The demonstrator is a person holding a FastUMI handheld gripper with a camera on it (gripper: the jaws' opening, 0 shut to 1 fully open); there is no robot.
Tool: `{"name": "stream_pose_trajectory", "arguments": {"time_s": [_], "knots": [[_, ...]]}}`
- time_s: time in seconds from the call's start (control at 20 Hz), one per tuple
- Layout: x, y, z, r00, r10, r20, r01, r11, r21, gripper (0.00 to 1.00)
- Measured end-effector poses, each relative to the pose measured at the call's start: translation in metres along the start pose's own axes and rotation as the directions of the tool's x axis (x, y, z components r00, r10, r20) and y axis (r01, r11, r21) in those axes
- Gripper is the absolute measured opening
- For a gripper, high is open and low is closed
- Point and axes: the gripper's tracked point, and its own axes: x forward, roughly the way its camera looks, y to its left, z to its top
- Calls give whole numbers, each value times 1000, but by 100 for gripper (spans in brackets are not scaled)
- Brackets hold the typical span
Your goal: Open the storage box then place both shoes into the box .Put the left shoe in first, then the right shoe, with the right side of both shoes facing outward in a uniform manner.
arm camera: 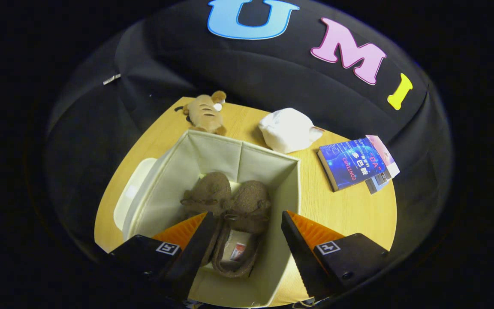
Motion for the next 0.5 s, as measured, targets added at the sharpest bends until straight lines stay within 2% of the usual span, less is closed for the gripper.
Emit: {"name": "stream_pose_trajectory", "arguments": {"time_s": [0.25, 0.5], "knots": [[-41, -32, 48, 977, 60, 207, -90, 986, 138, 99], [-100, -111, 96, 908, 8, 420, -114, 967, 229, 98]]}}
